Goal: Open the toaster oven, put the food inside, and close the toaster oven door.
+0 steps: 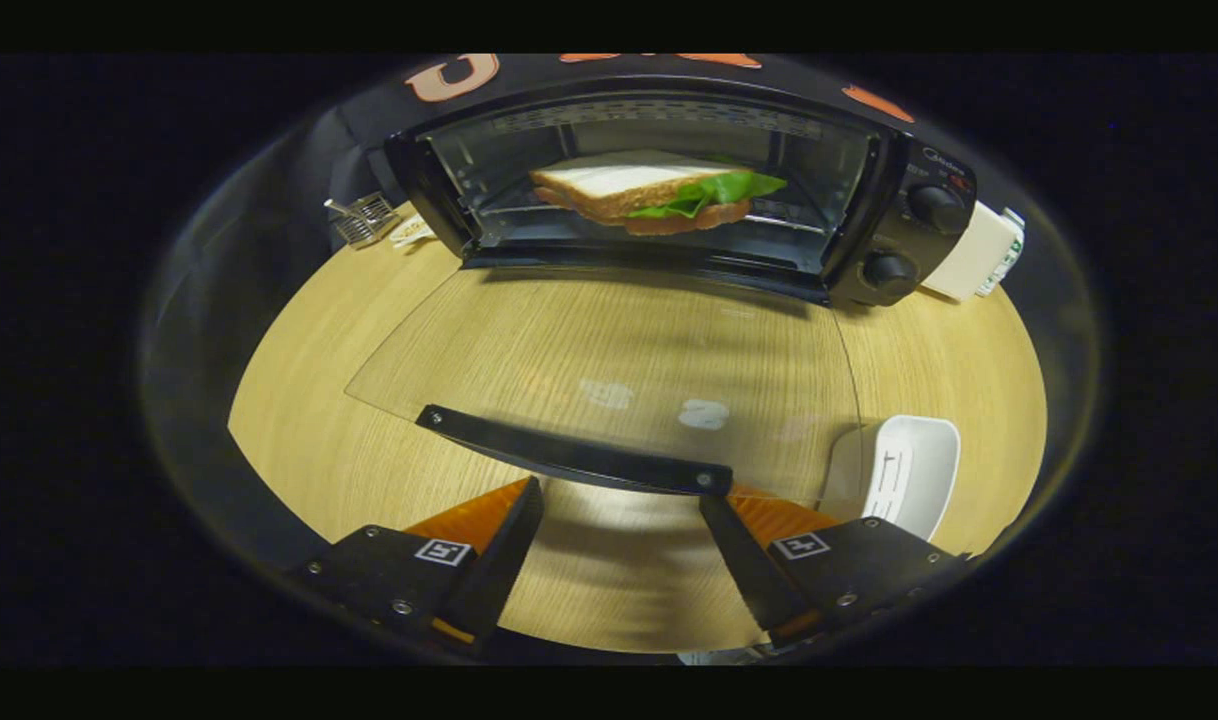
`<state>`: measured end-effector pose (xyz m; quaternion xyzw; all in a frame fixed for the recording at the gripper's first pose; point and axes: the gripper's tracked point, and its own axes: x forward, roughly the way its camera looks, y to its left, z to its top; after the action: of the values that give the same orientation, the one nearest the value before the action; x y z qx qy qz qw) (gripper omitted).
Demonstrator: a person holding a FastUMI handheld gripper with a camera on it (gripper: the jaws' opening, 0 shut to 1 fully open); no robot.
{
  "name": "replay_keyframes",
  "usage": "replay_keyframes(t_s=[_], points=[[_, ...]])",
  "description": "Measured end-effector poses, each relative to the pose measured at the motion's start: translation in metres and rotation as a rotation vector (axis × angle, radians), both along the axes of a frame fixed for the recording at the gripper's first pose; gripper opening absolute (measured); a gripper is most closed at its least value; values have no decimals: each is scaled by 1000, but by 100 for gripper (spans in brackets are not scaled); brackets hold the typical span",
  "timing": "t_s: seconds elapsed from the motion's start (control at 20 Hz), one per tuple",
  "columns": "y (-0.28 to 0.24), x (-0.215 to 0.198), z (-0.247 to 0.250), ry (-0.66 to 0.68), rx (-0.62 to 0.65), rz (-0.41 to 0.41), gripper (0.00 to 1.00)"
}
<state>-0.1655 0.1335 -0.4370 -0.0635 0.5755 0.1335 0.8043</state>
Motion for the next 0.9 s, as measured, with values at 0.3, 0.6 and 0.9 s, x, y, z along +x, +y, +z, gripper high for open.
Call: replay_keyframes(t_s=[0.3,0.6,0.9], points=[[27,54,45,-154,83,-17,94],[30,103,81,-226,124,-85,94],[21,145,114,-323,132,-124,94]])
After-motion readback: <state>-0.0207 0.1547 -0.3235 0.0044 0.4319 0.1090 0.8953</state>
